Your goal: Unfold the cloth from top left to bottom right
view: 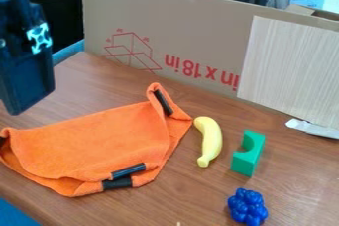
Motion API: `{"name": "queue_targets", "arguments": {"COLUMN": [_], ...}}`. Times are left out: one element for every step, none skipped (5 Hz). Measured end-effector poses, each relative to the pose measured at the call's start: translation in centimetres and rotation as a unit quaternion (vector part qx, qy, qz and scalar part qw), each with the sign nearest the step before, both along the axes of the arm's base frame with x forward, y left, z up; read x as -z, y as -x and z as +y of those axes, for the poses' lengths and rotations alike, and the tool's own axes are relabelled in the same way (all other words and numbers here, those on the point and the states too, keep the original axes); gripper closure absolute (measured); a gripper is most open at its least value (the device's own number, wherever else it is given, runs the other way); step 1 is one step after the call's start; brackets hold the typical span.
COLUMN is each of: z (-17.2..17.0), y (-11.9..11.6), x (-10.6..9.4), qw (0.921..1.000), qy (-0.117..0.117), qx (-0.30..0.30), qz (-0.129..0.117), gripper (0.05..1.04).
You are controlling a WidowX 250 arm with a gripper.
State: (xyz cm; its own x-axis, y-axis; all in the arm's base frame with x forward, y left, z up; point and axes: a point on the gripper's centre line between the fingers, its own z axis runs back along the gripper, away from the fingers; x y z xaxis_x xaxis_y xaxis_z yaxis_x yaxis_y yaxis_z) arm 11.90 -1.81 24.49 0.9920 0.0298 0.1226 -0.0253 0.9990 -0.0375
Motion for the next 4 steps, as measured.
{"name": "queue_targets", "arguments": {"z": [0.0,1.7,2.3,3.0], "y": [0.0,-2.9,-5.1,-7.6], "x": [0.4,4.4,8.5,13.5], "qw": [1.0000,0.9994,0.9957,0.9901], "qy": [-0.001,-0.018,-0.056,-0.100], "qx": [0.004,0.020,0.067,0.098], "qz": [0.002,0.023,0.031,0.006], "gripper": [0.084,0.084,0.084,0.084]}}
